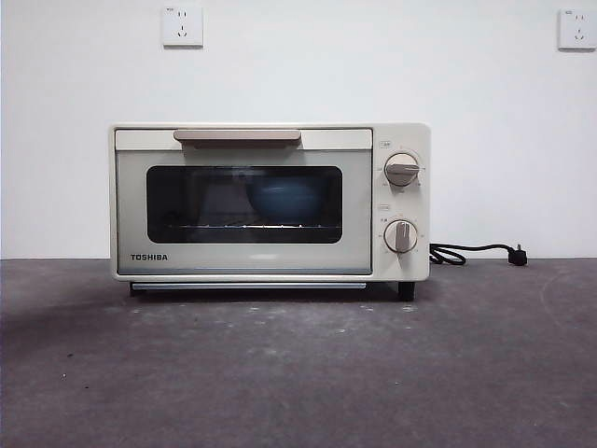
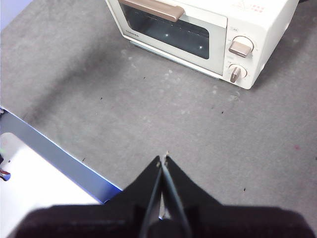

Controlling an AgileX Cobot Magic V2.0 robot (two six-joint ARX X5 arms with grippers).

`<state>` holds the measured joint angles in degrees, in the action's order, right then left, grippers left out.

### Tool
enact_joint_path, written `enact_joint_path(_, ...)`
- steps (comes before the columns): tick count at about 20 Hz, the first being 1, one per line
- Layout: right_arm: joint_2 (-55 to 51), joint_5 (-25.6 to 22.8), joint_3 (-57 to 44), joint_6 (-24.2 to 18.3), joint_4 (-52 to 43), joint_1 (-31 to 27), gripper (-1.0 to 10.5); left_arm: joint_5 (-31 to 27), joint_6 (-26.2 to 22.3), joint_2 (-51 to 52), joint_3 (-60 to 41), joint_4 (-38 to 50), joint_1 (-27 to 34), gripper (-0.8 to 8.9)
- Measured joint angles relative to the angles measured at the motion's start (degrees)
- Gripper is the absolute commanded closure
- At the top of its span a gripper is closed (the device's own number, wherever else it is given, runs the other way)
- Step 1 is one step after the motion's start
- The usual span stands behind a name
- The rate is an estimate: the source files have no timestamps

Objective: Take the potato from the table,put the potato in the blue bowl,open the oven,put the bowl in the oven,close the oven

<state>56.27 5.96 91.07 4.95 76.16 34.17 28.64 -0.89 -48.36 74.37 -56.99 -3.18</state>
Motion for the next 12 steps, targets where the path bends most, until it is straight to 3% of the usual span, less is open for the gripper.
enact_joint_path(12,-0.42,0.0,0.0,0.63,-0.02,0.0,9.5,-0.02,0.0,0.0,0.0,0.02,0.0,8.18)
